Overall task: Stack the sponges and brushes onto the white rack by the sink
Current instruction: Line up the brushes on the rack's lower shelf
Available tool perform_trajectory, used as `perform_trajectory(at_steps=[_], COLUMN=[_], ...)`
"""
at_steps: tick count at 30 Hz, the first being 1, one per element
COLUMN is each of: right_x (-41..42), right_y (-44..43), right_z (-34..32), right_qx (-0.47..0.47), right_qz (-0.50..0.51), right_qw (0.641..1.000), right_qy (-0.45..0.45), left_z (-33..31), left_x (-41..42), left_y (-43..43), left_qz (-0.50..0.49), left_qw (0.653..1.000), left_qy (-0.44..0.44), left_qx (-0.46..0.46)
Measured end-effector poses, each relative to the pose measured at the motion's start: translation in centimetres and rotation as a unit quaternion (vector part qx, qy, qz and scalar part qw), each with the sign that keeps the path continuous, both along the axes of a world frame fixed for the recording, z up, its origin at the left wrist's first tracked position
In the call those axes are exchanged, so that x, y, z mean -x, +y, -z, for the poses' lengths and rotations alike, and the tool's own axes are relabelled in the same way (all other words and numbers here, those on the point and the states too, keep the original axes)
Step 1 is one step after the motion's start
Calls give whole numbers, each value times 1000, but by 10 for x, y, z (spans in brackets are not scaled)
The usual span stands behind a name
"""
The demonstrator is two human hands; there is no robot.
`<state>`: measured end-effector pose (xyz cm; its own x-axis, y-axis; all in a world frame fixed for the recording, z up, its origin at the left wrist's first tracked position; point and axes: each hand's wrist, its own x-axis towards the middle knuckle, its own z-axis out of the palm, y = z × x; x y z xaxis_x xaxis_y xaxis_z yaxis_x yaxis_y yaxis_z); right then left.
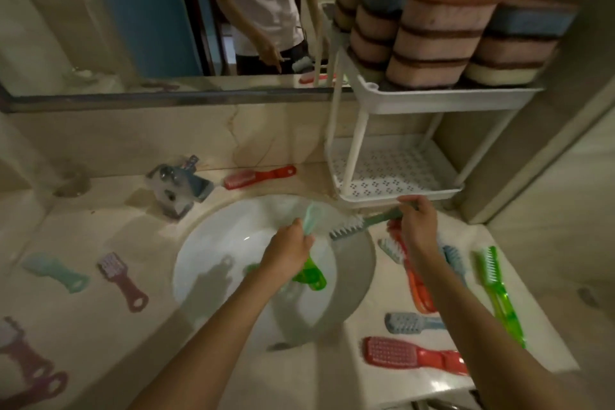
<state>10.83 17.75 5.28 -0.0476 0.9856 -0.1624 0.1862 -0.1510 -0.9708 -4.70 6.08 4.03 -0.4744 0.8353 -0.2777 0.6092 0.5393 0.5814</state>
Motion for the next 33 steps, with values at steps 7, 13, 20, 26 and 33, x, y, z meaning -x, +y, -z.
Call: perform_trajectory(at_steps=[7, 13, 20, 26, 33], right_x=[-35, 2, 54, 75, 82], right_y=[86, 138, 164, 176, 172], right_z=[5, 36, 65, 75, 72], right_qx=[44, 83, 64, 57, 54], right_qz=[69, -45, -181, -261, -358], right_qw=[990, 993, 979, 946, 918], right_qy=[115, 67, -67, -184, -164], left_z=[-18, -15, 2, 11, 15], left_x=[-55, -66, -55, -52, -53], left_y=[87, 134, 162, 169, 172], left_qz=[8, -37, -116, -147, -163], left_qw=[999, 997, 983, 976, 969], left_qy=[-40, -68, -130, -162, -188], left_qx=[-9, 26, 52, 22, 6])
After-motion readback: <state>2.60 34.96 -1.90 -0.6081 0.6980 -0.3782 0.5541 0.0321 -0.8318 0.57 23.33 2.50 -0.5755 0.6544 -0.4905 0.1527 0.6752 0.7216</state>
